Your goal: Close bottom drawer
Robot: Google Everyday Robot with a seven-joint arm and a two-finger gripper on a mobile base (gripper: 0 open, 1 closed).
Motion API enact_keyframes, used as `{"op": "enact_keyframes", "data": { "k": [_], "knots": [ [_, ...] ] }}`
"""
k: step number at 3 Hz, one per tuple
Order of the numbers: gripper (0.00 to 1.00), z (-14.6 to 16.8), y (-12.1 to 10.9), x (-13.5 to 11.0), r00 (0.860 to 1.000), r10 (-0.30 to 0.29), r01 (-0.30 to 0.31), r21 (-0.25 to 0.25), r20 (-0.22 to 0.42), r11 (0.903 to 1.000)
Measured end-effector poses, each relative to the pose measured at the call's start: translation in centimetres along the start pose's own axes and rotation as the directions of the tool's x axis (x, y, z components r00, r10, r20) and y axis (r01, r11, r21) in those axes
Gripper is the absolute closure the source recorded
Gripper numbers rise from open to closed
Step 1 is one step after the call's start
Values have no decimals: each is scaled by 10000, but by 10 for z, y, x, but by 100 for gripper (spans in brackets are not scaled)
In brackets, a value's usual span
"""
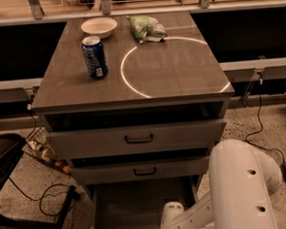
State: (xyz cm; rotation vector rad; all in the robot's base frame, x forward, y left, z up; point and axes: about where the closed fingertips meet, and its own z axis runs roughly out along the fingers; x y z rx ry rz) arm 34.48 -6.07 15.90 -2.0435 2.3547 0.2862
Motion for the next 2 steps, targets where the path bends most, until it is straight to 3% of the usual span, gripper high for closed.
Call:
{"op": "enact_keyframes", "data": {
  "k": [2],
  "knots": [
    [100, 0, 0, 0, 10000, 0, 0, -1, -2, 10000]
  ]
}}
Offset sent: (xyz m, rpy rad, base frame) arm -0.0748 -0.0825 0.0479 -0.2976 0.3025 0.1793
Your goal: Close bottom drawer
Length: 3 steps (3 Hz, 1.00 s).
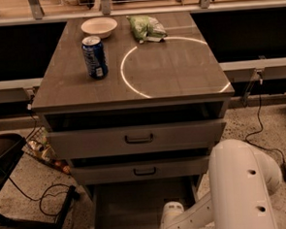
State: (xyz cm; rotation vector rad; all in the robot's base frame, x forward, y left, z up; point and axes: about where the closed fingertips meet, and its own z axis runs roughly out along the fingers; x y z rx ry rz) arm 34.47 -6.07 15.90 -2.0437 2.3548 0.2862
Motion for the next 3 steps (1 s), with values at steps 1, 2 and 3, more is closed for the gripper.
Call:
{"op": "enact_keyframes", "data": {
  "k": [1, 2, 3],
  "knots": [
    [100, 0, 0, 0, 10000, 0, 0, -2, -1, 10000],
    [82, 0, 0, 0, 10000, 0, 0, -2, -1, 10000],
    [50, 0, 0, 0, 10000, 0, 0, -4, -2, 10000]
  ]
}}
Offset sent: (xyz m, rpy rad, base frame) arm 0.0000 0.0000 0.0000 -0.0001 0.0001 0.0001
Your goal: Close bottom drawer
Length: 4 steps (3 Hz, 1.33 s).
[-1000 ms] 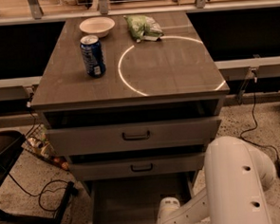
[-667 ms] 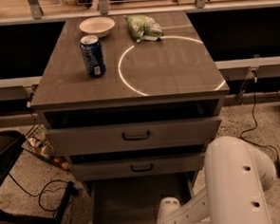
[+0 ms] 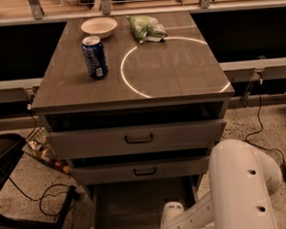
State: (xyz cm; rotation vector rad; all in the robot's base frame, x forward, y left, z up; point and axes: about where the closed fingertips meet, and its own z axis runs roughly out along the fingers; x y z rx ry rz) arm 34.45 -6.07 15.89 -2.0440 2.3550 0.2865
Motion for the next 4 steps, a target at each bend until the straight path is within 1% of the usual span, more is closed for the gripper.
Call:
{"op": "enact_keyframes", "data": {
  "k": [2, 3, 4],
  "knots": [
    [4, 1, 1, 0, 10000, -1, 1, -20, -3, 10000],
    [0, 1, 1, 0, 10000, -1, 1, -22, -3, 10000],
    [0, 1, 1, 0, 10000, -1, 1, -23, -3, 10000]
  ]
}}
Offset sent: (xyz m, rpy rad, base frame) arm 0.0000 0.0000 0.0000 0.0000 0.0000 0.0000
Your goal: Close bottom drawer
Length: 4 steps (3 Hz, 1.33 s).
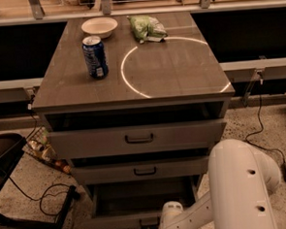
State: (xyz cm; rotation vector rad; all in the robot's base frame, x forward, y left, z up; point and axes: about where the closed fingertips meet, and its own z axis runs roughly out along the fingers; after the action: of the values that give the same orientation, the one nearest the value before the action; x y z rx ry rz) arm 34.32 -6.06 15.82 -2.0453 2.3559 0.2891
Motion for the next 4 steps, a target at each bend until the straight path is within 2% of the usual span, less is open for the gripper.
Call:
{"op": "enact_keyframes", "data": {
  "k": [1, 4],
  "knots": [
    [18, 1, 1, 0, 10000, -2, 2, -28, -4, 10000],
    [87, 2, -1, 1, 10000, 11, -11, 12, 46, 10000]
  ]
}}
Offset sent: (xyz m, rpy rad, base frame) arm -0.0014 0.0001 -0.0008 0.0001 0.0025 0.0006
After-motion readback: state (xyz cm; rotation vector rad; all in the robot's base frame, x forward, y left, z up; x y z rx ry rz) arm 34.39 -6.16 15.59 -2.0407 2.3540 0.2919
